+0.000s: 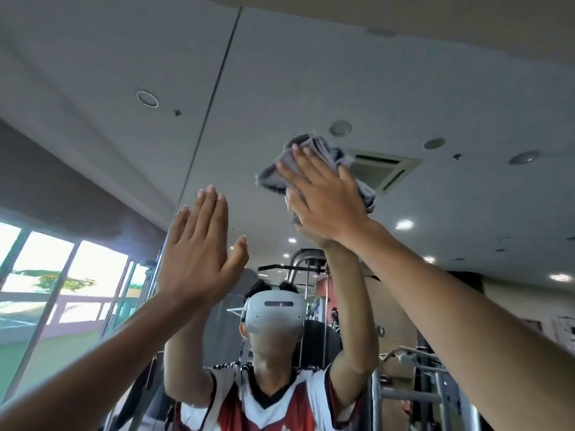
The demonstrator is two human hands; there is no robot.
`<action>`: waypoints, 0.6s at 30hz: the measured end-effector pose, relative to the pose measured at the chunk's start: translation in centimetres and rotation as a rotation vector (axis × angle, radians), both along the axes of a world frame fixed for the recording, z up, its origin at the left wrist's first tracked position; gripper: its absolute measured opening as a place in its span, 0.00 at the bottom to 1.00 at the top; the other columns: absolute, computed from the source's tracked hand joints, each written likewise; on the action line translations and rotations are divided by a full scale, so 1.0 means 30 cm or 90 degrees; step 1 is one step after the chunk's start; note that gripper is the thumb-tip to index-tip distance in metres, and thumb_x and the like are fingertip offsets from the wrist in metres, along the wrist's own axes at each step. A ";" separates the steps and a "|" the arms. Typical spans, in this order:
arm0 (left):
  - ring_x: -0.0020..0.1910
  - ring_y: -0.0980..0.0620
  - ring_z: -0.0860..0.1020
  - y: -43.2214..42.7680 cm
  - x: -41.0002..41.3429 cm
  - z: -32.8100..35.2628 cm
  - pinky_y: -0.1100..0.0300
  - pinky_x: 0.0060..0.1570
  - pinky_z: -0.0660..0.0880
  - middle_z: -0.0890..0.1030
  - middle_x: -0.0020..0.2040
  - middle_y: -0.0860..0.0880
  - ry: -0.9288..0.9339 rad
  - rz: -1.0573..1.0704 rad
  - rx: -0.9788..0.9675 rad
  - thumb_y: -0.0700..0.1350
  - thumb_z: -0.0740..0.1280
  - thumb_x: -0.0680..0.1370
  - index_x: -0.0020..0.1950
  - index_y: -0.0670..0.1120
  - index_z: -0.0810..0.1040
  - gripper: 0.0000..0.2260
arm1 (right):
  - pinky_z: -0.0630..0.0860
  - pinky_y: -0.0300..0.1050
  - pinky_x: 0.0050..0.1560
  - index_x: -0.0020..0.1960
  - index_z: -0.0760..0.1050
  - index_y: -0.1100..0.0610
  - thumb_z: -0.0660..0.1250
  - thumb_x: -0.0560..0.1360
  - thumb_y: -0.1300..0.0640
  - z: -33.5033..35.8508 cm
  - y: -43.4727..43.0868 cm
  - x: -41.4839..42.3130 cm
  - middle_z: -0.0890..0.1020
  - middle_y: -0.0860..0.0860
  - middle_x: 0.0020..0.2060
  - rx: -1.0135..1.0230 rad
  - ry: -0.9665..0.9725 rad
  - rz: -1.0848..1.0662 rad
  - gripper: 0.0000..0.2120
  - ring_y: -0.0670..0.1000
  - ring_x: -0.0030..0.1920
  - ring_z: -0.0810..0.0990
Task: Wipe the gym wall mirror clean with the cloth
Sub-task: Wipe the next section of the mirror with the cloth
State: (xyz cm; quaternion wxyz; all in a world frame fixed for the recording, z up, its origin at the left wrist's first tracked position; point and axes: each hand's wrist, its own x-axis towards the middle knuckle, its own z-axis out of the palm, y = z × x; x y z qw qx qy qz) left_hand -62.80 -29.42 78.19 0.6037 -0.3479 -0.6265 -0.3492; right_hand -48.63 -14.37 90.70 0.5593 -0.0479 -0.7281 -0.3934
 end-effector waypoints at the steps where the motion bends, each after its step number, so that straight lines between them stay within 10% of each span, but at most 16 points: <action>1: 0.80 0.55 0.40 0.001 -0.002 -0.010 0.56 0.78 0.38 0.45 0.82 0.47 -0.008 -0.004 0.010 0.62 0.42 0.79 0.82 0.43 0.48 0.36 | 0.57 0.57 0.72 0.80 0.49 0.42 0.41 0.80 0.43 -0.038 0.000 0.006 0.50 0.45 0.80 0.051 -0.063 0.001 0.28 0.46 0.80 0.48; 5: 0.80 0.54 0.40 0.006 0.003 -0.042 0.57 0.78 0.37 0.45 0.82 0.47 -0.027 -0.002 0.036 0.61 0.43 0.80 0.82 0.43 0.48 0.34 | 0.66 0.53 0.63 0.79 0.53 0.41 0.48 0.82 0.44 -0.109 0.121 0.127 0.55 0.46 0.79 0.237 -0.218 -0.012 0.25 0.45 0.78 0.54; 13: 0.81 0.51 0.45 0.029 0.030 -0.053 0.55 0.79 0.40 0.50 0.82 0.44 -0.042 0.020 0.072 0.56 0.43 0.80 0.81 0.41 0.53 0.32 | 0.57 0.59 0.73 0.81 0.51 0.45 0.41 0.82 0.45 0.030 0.055 0.083 0.51 0.49 0.81 -0.100 0.086 0.002 0.27 0.49 0.80 0.49; 18: 0.81 0.52 0.50 -0.001 0.006 -0.058 0.55 0.78 0.46 0.55 0.81 0.44 -0.009 0.012 0.057 0.54 0.44 0.82 0.80 0.41 0.58 0.30 | 0.63 0.56 0.67 0.80 0.55 0.46 0.41 0.80 0.45 -0.084 -0.097 -0.074 0.55 0.49 0.80 0.065 -0.058 0.001 0.29 0.49 0.79 0.54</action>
